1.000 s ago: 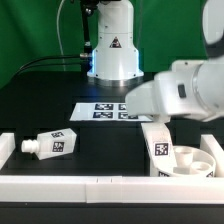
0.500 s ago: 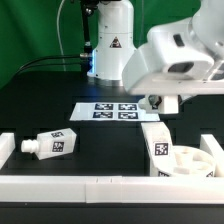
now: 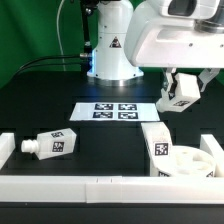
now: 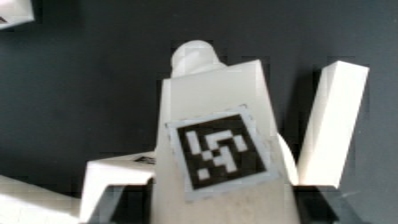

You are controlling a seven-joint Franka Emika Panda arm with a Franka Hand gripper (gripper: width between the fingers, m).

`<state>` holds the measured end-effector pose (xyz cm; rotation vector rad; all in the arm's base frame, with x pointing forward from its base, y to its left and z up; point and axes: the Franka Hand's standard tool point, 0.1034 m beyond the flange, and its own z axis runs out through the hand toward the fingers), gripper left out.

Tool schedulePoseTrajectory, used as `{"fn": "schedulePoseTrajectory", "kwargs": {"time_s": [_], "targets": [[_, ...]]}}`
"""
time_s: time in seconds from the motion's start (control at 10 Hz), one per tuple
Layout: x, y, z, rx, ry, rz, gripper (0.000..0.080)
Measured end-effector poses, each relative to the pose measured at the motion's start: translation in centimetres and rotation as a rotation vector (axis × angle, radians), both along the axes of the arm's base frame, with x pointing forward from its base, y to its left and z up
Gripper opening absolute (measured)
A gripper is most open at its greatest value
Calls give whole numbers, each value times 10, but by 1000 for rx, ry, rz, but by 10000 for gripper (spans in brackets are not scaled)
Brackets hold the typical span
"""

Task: Assemble stool

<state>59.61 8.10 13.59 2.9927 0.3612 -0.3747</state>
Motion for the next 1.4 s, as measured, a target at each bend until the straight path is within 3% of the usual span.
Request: {"fn": "schedulePoseTrajectory", "kwargs": {"time_s": [0.1, 0.3, 0.4, 0.5, 0.8, 0.9, 1.0, 1.1, 1.2, 1.4], "targets": [[5, 6, 1, 28, -40, -61, 324], [33, 28, 6, 125, -165, -212, 324], [42, 38, 7, 140, -248, -225, 324], [41, 46, 5, 151, -327, -204, 324], [39, 42, 2, 157, -391, -207, 324], [40, 39, 2, 184, -399, -209, 324], [39, 25, 3, 235, -411, -261, 324], [37, 21, 5, 243, -434, -273, 324], [33, 32, 10, 242, -422, -282, 324], [33, 32, 9, 241, -421, -282, 324]]}}
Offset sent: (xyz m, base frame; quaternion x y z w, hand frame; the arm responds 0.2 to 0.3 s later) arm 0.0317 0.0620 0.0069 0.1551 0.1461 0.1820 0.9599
